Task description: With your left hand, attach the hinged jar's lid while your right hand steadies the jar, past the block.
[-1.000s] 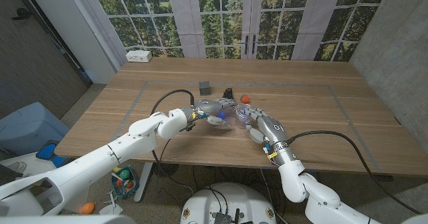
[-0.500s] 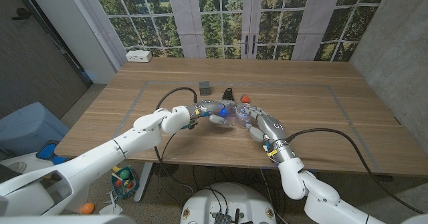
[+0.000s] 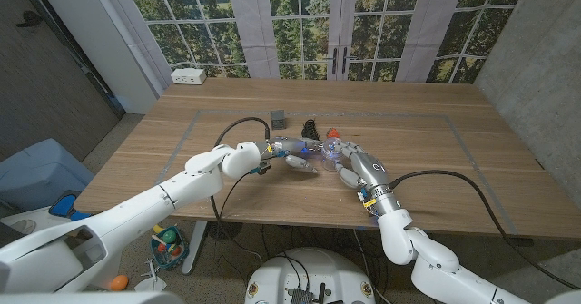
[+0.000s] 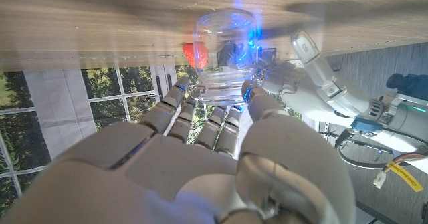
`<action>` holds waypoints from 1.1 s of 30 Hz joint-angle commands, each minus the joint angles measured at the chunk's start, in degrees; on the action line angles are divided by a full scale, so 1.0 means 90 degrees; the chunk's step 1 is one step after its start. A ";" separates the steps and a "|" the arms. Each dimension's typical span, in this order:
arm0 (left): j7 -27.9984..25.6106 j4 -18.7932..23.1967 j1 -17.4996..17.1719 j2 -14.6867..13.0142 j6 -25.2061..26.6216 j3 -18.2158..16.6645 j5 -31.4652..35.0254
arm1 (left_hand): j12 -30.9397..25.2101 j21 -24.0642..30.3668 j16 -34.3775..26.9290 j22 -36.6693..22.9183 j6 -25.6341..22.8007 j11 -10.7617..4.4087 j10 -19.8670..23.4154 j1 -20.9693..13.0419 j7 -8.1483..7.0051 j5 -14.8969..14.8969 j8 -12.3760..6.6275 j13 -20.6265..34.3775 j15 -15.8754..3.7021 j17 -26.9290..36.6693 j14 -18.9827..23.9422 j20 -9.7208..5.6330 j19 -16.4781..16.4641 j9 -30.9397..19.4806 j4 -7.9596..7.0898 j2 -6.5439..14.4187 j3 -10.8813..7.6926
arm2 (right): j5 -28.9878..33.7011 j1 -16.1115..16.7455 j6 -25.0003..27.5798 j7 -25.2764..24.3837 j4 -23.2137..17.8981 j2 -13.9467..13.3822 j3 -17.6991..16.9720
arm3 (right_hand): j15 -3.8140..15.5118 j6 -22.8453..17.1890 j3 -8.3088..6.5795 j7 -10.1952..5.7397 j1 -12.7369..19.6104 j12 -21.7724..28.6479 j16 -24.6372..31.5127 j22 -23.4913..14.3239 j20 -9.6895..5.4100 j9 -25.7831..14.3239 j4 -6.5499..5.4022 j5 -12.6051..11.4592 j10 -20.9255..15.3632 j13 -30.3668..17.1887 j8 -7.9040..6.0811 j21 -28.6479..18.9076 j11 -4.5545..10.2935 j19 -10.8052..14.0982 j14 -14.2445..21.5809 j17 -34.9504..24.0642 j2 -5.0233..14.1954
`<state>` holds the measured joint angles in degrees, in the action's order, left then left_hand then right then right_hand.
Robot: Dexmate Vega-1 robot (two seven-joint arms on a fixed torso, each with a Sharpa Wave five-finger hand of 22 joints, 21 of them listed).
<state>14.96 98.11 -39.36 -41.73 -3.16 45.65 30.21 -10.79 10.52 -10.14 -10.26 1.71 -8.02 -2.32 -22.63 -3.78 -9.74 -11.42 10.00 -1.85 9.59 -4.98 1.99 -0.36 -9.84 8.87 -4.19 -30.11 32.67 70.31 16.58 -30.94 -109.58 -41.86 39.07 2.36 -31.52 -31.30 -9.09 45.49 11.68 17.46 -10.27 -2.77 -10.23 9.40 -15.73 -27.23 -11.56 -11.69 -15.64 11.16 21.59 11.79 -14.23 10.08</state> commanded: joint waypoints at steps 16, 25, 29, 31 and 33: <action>-0.0277 -0.0355 0.0111 0.1036 0.1357 0.0591 -0.0452 | 0.0108 -0.0054 0.0059 -0.0043 0.2379 0.1129 -0.2087 0.0825 0.1101 -0.0025 0.0206 0.0040 0.0664 0.0036 -0.1758 0.0541 0.2078 -0.0029 -0.0536 0.1634 -0.0100 | -0.1037 -0.0064 0.1023 0.0811 -0.0525 0.0227 -0.0178 | 0.0959 0.0176 0.0024 0.0153 0.0221 -0.0057 -0.0024 -0.0012 -0.0133 -0.0018 0.0026 -0.0105 -0.0044 -0.0001 0.0106 0.0129 -0.0199 -0.0133 -0.0189 -0.0011 0.0071; -0.0945 -0.0641 0.0128 0.1527 0.1841 0.1032 -0.0073 | 0.0100 -0.0050 0.0064 -0.0045 0.2968 0.1127 -0.2672 0.1118 0.1108 -0.0004 0.0184 0.0047 0.0734 0.0036 -0.2289 0.0506 0.2742 -0.0032 -0.0549 0.1308 0.0044 | -0.1504 -0.0165 0.1547 0.1192 -0.0781 0.0173 -0.0190 | 0.0842 0.0355 -0.0190 0.0209 0.0644 -0.0095 -0.0142 -0.0008 -0.0092 -0.0014 0.0180 -0.0273 0.0066 0.0015 0.0139 0.0195 -0.0236 -0.0220 -0.0263 0.0108 0.0009; -0.1258 -0.0705 0.0091 0.1707 0.2155 0.1230 0.0170 | 0.0109 -0.0033 0.0057 -0.0046 0.3281 0.1158 -0.2991 0.1124 0.1146 -0.0034 0.0181 0.0050 0.0785 0.0041 -0.2520 0.0517 0.2962 -0.0038 -0.0445 0.1278 0.0032 | -0.1861 -0.0228 0.1808 0.1397 -0.0897 0.0151 -0.0259 | 0.0807 0.0464 -0.0324 0.0250 0.0860 -0.0115 -0.0220 -0.0004 -0.0068 -0.0010 0.0208 -0.0385 0.0150 0.0023 0.0148 0.0218 -0.0261 -0.0231 -0.0274 0.0183 -0.0062; -0.1409 -0.0757 0.0073 0.1787 0.2253 0.1310 0.0244 | 0.0105 -0.0031 0.0055 -0.0045 0.3304 0.1162 -0.3009 0.1114 0.1156 -0.0042 0.0175 0.0051 0.0813 0.0041 -0.2538 0.0531 0.2980 -0.0039 -0.0431 0.1288 0.0021 | -0.1987 -0.0282 0.1938 0.1475 -0.0934 0.0133 -0.0252 | 0.0792 0.0522 -0.0379 0.0279 0.0931 -0.0127 -0.0248 -0.0003 -0.0064 -0.0010 0.0208 -0.0431 0.0194 0.0026 0.0155 0.0226 -0.0262 -0.0233 -0.0283 0.0203 -0.0076; -0.1490 -0.0787 0.0072 0.1857 0.2389 0.1396 0.0324 | 0.0095 -0.0023 0.0047 -0.0045 0.3320 0.1174 -0.3014 0.1104 0.1167 -0.0050 0.0166 0.0052 0.0824 0.0041 -0.2543 0.0535 0.2986 -0.0039 -0.0417 0.1302 0.0009 | -0.2062 -0.0316 0.1942 0.1466 -0.0931 0.0101 -0.0228 | 0.0782 0.0585 -0.0446 0.0308 0.1012 -0.0130 -0.0281 0.0000 -0.0057 -0.0009 0.0211 -0.0491 0.0225 0.0028 0.0161 0.0240 -0.0284 -0.0248 -0.0302 0.0221 -0.0093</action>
<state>7.57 93.00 -38.21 -29.54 12.03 53.73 29.19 -9.93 9.83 -9.75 -10.28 10.14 2.28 -9.54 -12.36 6.68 -9.61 -9.52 10.28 4.94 9.74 -9.82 6.74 10.34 -10.02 4.55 7.09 -29.88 20.47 68.81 28.96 -22.03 -116.15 -40.28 37.24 2.23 -27.02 -34.44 -6.77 53.20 10.37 15.22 -10.12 -2.56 -9.98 11.22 -19.42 -22.24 -11.23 -10.05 -13.85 12.20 19.71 8.57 -12.20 9.44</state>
